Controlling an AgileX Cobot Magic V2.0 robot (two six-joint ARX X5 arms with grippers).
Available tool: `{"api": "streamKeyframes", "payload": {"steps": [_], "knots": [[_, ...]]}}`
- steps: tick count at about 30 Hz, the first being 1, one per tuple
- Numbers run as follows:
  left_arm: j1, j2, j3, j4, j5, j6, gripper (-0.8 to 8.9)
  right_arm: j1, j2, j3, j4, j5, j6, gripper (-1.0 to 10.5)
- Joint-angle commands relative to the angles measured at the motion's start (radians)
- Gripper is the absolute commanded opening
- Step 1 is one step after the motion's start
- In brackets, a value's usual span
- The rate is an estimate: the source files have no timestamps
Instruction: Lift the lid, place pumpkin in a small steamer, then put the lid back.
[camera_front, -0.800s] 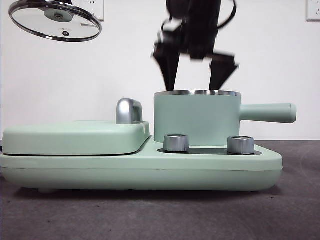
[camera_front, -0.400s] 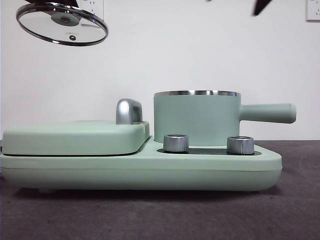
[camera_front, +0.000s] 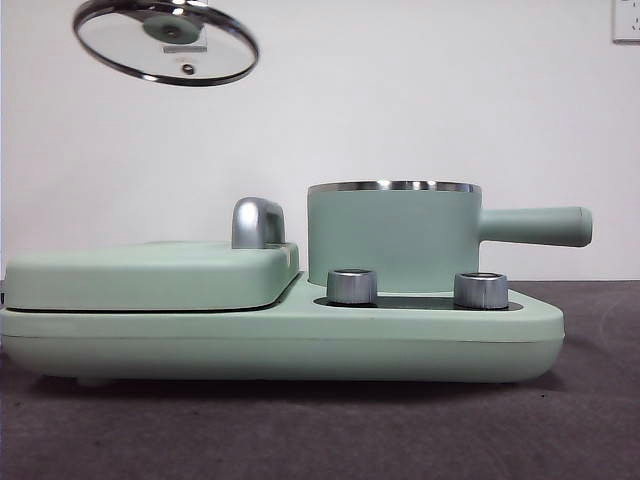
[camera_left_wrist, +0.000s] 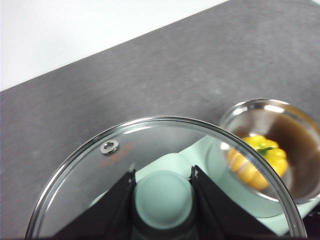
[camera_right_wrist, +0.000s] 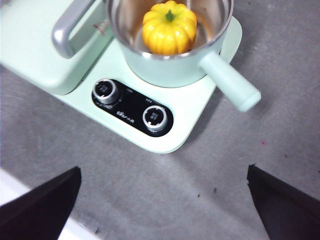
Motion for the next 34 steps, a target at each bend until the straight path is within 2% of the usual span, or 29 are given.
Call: {"api": "streamKeyframes", "payload": {"steps": [1,6,12,18,22,34], "knots": [[-0.034,0.014,0.021,0.035,0.006,-0.008,0.24,0.013,-0.14,-0.079,0.059,-0.012,-0.001,5.3],[-0.106,0.031,0.021,0.069,0.006,-0.008,0.24,0.013,-0.352,-0.156,0.074,-0.013,0.004,5.3],[-0.198,0.084,0.021,0.114,0.007,-0.016,0.24,0.013,-0.472,-0.157,0.071,-0.037,0.005,5.3],[-0.282,0.171,0.021,0.203,0.01,-0.016,0.24,0.013,-0.495,-0.157,0.07,-0.09,0.029,5.3],[-0.321,0.236,0.021,0.275,0.01,-0.015,0.24,0.013,-0.495,-0.157,0.07,-0.093,0.043,5.3],[-0.34,0.384,0.021,0.45,0.01,-0.004,0.16,0.013,-0.495,-0.157,0.061,-0.092,0.083,5.3]]}}
